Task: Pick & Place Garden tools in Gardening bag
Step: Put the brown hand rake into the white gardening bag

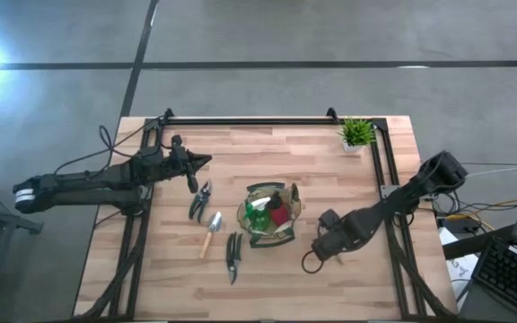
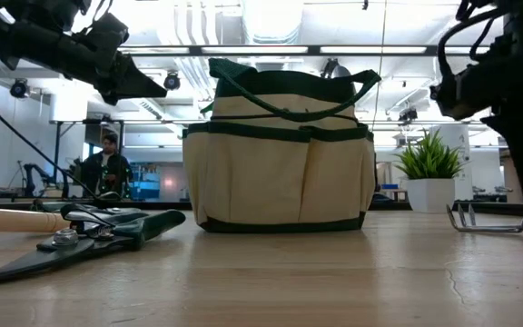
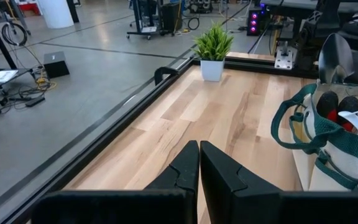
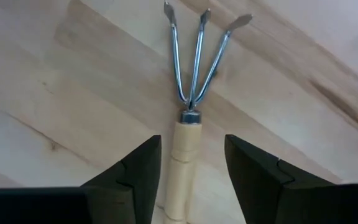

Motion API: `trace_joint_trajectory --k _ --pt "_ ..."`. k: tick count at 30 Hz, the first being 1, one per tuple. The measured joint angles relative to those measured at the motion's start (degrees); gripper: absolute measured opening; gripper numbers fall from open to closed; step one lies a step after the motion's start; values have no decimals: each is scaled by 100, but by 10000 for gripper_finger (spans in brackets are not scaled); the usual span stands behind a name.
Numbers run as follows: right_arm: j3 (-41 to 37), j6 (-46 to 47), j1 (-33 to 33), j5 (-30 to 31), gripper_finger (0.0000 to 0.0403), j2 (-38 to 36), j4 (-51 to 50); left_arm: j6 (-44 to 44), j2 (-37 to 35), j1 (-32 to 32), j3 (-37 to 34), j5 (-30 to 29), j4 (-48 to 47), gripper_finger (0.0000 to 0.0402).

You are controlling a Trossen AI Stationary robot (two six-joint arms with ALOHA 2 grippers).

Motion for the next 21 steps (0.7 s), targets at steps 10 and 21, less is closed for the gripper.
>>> trace_joint_trajectory --k 10,21 --pt "-9 -49 -15 -195 149 381 240 0 4 -1 0 0 -31 20" --pt "6 -122 -31 -166 80 663 389 2 4 -2 0 0 -39 19"
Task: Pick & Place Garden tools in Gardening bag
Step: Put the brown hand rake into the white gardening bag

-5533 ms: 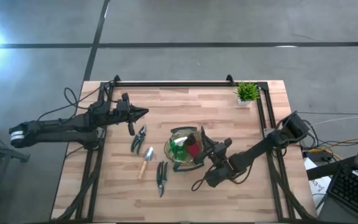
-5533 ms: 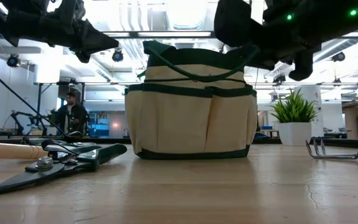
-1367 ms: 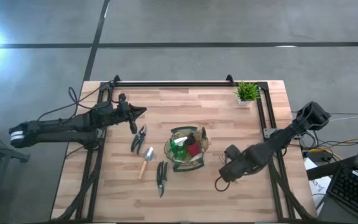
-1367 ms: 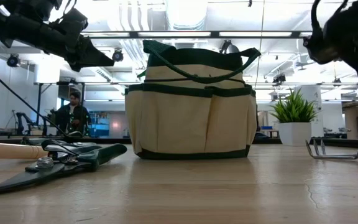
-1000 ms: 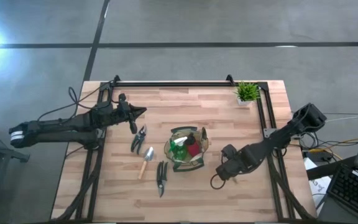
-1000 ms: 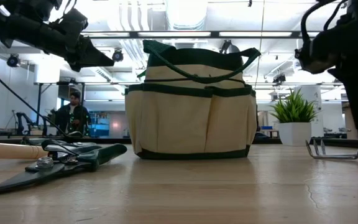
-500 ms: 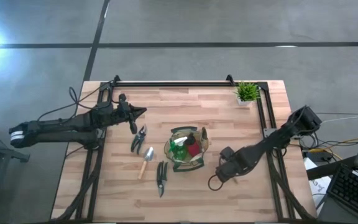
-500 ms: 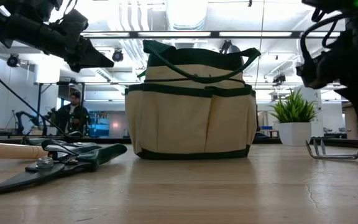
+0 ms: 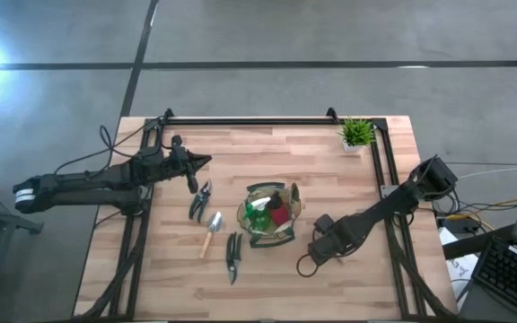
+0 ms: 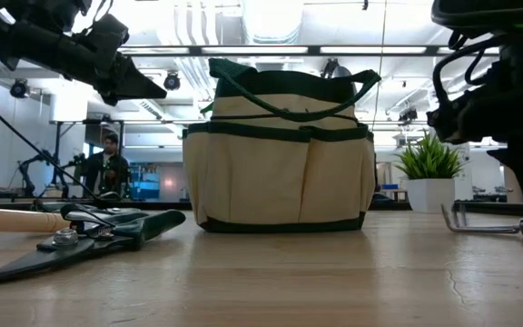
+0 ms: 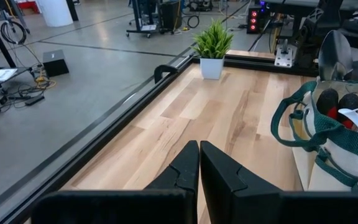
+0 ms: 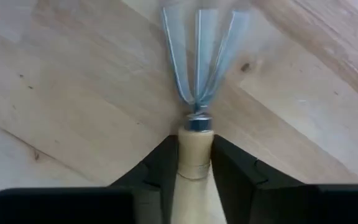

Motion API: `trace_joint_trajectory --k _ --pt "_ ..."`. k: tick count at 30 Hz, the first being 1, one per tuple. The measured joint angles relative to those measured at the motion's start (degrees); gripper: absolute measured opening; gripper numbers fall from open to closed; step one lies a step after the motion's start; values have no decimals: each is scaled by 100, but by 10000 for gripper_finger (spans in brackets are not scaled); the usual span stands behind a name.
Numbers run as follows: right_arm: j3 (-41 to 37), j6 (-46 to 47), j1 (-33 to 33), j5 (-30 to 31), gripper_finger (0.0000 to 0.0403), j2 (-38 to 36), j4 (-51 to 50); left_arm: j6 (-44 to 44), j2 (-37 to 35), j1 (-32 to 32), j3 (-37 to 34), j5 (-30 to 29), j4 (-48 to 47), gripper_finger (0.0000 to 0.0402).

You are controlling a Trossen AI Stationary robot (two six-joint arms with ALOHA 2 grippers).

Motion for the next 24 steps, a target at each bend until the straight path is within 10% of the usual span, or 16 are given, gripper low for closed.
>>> trace_joint_trajectory --k 16,24 --pt "-7 308 176 387 50 -688 -632 0 0 2 0 0 -31 19" --pt "487 122 574 2099 50 -1399 -534 -1 0 0 0 0 -35 19"
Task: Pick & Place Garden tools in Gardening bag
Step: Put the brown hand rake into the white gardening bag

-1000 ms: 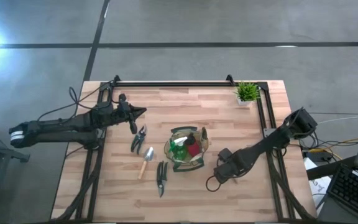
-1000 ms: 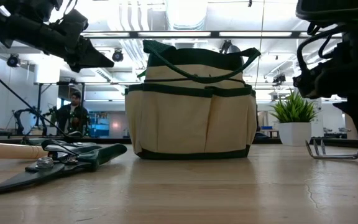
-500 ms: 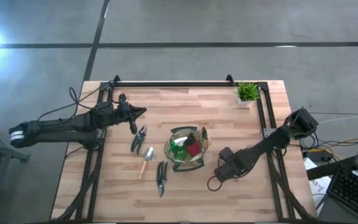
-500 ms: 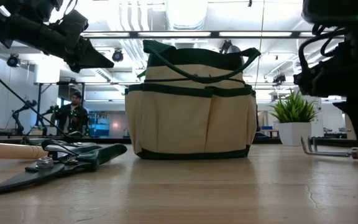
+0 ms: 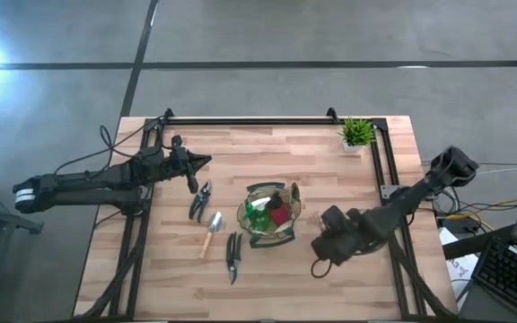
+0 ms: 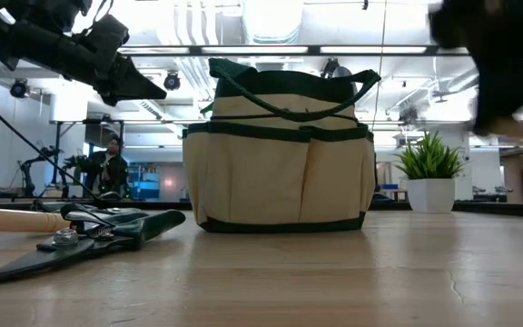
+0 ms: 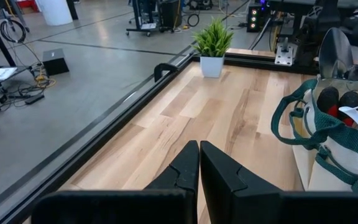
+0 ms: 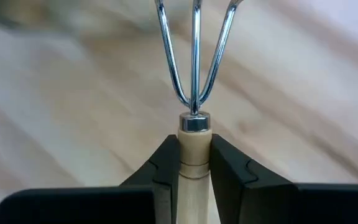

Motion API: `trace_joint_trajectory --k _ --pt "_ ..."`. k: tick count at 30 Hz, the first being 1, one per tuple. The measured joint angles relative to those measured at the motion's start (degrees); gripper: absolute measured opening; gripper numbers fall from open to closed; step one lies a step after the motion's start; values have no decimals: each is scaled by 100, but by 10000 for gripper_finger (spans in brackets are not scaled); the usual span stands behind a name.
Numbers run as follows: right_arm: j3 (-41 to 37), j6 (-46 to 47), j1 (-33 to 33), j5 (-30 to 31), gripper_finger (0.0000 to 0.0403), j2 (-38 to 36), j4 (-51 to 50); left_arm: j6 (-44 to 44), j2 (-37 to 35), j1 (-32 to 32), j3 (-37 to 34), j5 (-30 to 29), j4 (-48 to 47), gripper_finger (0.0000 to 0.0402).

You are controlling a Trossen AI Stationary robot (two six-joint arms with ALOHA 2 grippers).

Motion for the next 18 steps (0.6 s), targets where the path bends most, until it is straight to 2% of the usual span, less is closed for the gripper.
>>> trace_joint_trajectory --k 8,13,18 --pt "675 -666 924 2869 50 44 475 1 2 1 0 0 -17 19" --pt "797 -911 1246 3902 50 590 778 -1 4 2 0 0 -44 19" --pt "854 -1351 1250 4779 50 1191 1302 1 4 1 0 0 -53 19"
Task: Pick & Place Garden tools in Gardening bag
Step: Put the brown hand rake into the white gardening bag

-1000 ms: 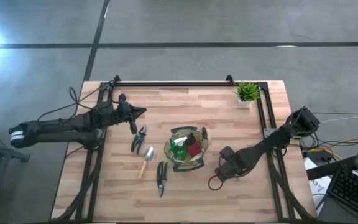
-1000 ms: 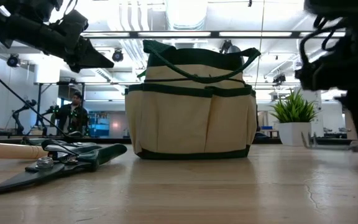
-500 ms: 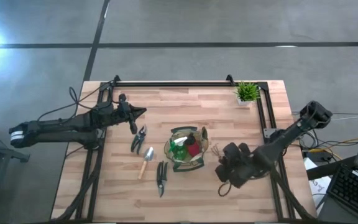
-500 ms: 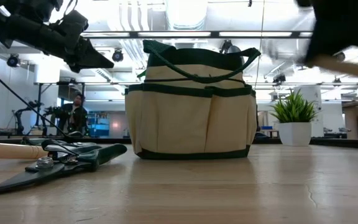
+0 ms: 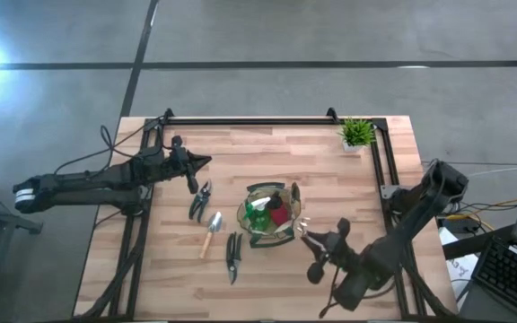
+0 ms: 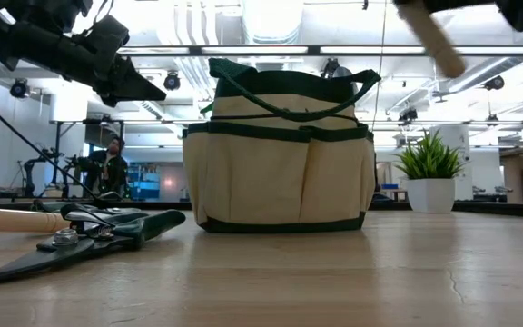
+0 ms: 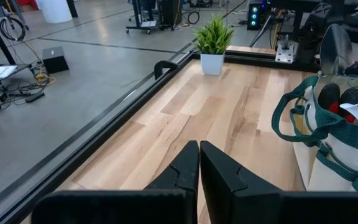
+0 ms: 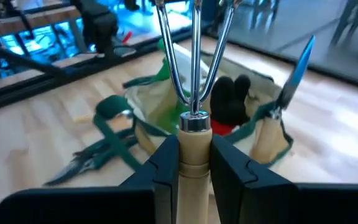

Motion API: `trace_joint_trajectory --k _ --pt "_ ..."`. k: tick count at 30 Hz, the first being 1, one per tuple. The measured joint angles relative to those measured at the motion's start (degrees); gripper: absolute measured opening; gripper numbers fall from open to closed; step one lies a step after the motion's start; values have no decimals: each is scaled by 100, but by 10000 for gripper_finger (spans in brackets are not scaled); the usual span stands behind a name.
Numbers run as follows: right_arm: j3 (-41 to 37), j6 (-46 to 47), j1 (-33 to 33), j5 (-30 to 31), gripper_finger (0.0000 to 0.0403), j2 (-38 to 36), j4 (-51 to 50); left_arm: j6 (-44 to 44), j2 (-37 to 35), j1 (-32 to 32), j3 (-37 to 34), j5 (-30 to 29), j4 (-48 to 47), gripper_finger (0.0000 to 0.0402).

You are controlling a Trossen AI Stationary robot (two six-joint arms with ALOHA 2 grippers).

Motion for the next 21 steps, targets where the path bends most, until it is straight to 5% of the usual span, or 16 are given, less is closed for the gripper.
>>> trace_joint_trajectory --k 5,14,21 --pt "91 -120 -48 496 50 363 317 -2 0 1 0 0 0 19" --pt "553 -633 -42 508 50 566 376 -2 0 -1 0 0 -4 19" --pt "339 -50 -125 529 50 870 353 -2 0 -1 0 0 -17 20"
